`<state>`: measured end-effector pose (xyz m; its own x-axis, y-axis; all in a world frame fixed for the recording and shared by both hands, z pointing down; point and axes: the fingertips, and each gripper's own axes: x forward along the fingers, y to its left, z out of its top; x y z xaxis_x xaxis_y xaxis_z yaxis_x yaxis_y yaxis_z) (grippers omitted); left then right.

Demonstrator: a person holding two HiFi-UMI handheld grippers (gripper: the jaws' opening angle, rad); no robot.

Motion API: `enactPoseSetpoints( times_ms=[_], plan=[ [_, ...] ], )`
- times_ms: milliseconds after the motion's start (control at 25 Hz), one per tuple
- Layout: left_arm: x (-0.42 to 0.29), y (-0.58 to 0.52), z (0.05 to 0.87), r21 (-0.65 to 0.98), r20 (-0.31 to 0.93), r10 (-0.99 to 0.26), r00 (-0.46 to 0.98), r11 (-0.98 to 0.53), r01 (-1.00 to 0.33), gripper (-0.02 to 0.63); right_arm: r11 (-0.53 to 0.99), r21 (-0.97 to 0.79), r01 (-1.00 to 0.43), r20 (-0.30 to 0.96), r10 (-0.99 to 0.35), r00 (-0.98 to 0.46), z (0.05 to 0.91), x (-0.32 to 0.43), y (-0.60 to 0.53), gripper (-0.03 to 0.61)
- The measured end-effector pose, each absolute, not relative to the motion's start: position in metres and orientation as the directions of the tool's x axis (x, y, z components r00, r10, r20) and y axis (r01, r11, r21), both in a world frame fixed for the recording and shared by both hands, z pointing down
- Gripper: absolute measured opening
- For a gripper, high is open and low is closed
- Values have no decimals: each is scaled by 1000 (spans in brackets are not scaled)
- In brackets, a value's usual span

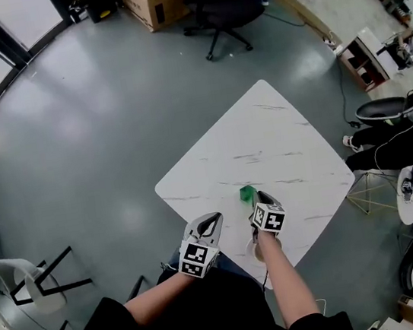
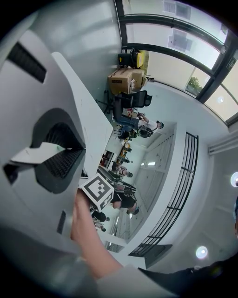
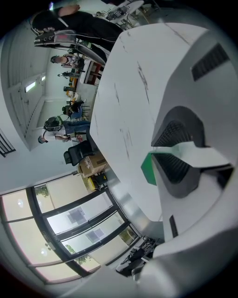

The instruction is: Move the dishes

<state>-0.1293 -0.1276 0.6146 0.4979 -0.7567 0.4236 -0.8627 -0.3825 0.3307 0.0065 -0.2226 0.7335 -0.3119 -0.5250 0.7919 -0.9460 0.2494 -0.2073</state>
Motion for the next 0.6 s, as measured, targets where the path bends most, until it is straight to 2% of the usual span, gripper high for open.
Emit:
enactPoseSetpoints(
  times_ms=[120, 600],
  plan=[
    [-125, -123, 611, 330, 422, -760, 494, -379, -865, 17, 246, -214, -945, 775, -546, -318, 720, 17, -216, 74],
    [-84, -94, 603, 309, 414, -757, 507, -406, -860, 17, 217, -277, -936, 715, -604, -352, 668, 81, -156, 75]
  ],
)
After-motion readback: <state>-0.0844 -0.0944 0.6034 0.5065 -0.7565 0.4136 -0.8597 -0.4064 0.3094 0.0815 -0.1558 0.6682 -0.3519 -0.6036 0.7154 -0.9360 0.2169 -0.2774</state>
